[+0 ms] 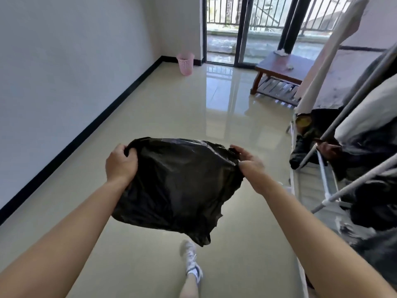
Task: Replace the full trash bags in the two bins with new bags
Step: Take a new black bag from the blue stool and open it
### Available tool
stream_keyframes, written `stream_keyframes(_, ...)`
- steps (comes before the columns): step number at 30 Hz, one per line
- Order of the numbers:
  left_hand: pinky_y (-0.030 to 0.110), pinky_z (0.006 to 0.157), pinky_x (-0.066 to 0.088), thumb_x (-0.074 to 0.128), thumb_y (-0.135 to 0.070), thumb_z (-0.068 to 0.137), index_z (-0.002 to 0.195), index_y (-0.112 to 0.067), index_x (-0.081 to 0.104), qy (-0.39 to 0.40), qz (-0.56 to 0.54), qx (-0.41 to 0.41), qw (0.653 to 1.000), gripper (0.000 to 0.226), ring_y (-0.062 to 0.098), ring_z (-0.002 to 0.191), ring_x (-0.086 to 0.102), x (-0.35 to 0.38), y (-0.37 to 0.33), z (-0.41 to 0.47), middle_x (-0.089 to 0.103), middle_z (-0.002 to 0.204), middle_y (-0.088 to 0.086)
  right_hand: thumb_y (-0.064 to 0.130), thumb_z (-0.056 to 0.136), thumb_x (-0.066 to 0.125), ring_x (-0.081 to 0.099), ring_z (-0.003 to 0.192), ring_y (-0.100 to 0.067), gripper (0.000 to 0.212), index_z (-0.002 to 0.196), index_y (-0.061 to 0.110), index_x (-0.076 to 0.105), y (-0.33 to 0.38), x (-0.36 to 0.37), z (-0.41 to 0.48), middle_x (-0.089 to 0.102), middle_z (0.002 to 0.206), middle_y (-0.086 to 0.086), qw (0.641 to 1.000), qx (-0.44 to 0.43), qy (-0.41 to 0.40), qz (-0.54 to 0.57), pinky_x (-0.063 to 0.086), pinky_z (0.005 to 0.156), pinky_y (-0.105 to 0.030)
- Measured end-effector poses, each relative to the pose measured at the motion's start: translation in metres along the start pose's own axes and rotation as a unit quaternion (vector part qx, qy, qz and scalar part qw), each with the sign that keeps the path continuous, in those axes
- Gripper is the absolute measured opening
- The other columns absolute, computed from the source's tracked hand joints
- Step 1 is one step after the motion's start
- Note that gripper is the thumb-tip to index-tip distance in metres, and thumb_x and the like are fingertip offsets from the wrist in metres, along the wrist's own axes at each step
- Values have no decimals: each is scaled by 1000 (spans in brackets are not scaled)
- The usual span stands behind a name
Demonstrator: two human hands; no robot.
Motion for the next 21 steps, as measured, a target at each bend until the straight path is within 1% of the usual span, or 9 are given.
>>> stream_keyframes(2, 37, 73, 42, 49, -29, 96, 90, -4, 58, 0, -10, -8, 1000, 27, 31, 82, 55, 21, -6, 53, 60, 84, 10, -17, 87, 55, 67, 66, 5, 56, 129, 20, 59, 18, 15, 57, 68, 105, 4, 997, -45, 14, -68, 49, 58, -12)
stream_keyframes(4, 39, 73, 43, 50, -29, 96, 91, -3, 58, 9, -25, -12, 1000, 28, 33, 83, 56, 42, -14, 110, 60, 84, 11, -12, 83, 68, 67, 66, 0, 49, 125, 12, 62, 41, 30, 116, 69, 98, -3, 994, -67, 8, -84, 50, 62, -16)
stream_keyframes(7, 37, 69, 42, 52, -35, 95, 91, -9, 58, 52, -48, 2, 997, 27, 33, 87, 59, 72, -47, 196, 61, 84, 7, 6, 80, 76, 59, 68, -12, 27, 99, 25, 74, 84, 44, 201, 71, 84, -7, 986, -88, -47, -137, 48, 70, -29)
stream_keyframes(9, 36, 71, 44, 54, -44, 94, 100, -15, 59, 113, -58, 36, 991, 30, 29, 91, 60, 94, -79, 254, 62, 94, 6, 25, 76, 77, 56, 71, -12, 8, 80, 31, 74, 117, 48, 252, 64, 82, -3, 969, -124, -92, -190, 46, 71, -28)
stream_keyframes(10, 37, 76, 47, 54, -50, 93, 106, -16, 59, 142, -66, 58, 986, 36, 28, 96, 60, 107, -97, 282, 63, 102, 8, 32, 75, 75, 56, 72, -11, 4, 75, 27, 73, 134, 49, 274, 62, 82, -2, 962, -139, -110, -206, 46, 71, -29)
stream_keyframes(12, 44, 95, 49, 52, -68, 86, 123, -15, 56, 170, -69, 76, 980, 64, 32, 115, 56, 135, -129, 333, 57, 123, 16, 38, 73, 67, 54, 67, -10, 24, 72, 15, 70, 161, 48, 315, 61, 72, -1, 960, -143, -124, -204, 45, 67, -31)
stream_keyframes(14, 45, 110, 37, 59, -62, 86, 135, -12, 47, 142, -35, 94, 985, 72, 32, 130, 42, 168, -156, 372, 45, 137, 18, 36, 73, 63, 49, 61, -10, 27, 71, 9, 65, 177, 44, 355, 55, 62, 4, 971, -119, -128, -163, 45, 62, -34)
stream_keyframes(17, 40, 98, 39, 70, -42, 84, 125, -9, 49, 20, 36, 115, 993, 57, 32, 121, 44, 217, -192, 419, 48, 126, 17, 30, 79, 62, 53, 61, -17, 27, 76, 4, 64, 190, 33, 427, 56, 65, -3, 983, -83, -138, -93, 50, 55, -33)
stream_keyframes(21, 31, 76, 38, 66, -30, 86, 111, -10, 50, 72, -7, 53, 996, 36, 27, 91, 58, 304, -222, 496, 57, 84, -1, 29, 94, 63, 57, 60, -13, 18, 88, 14, 72, 206, 17, 545, 63, 70, 0, 990, -42, -132, -8, 47, 44, -22)
Point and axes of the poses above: each hand's wrist, its own z-axis towards the middle knuckle, its own x-axis out of the palm, y = z × x, the point moved 3 cm from there along z, towards the middle knuckle
